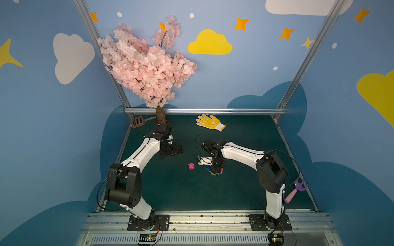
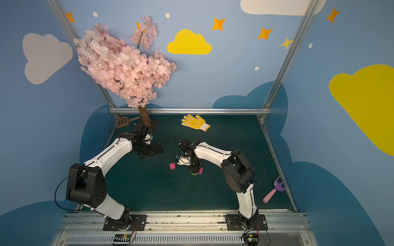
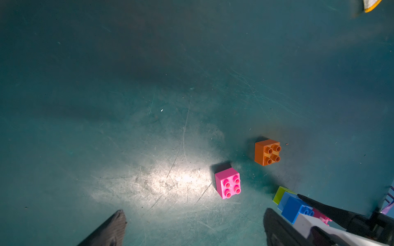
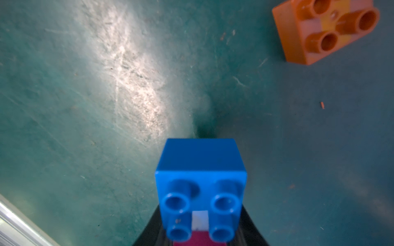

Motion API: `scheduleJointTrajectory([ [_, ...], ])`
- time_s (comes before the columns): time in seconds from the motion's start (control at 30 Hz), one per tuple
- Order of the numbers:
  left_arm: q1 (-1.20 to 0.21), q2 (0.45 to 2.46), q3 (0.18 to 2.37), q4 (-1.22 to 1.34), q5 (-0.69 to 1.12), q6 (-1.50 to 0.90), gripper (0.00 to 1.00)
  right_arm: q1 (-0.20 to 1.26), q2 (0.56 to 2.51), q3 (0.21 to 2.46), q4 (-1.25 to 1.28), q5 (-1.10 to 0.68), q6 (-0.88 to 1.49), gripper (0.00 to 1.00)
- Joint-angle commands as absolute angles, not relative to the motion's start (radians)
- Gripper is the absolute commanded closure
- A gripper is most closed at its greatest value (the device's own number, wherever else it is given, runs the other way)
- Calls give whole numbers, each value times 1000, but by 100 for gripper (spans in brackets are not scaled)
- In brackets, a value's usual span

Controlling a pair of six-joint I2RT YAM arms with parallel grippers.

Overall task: Assemble the letter y with lego
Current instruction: Assemble the lego brick with the lego brick.

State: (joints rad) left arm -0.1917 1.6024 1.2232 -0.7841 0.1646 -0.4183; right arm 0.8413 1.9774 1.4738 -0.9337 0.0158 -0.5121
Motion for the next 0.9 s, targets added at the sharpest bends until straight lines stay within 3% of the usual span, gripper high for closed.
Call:
scheduleJointTrajectory([
  [0.0,-188,1598,1216,-785,175,-422,0,841,2047,1460,-977,22,-509,100],
  [0.87,-188,1597,1218,-785,177,-422,0,816,2017,1499,-1054,92,-494,100],
])
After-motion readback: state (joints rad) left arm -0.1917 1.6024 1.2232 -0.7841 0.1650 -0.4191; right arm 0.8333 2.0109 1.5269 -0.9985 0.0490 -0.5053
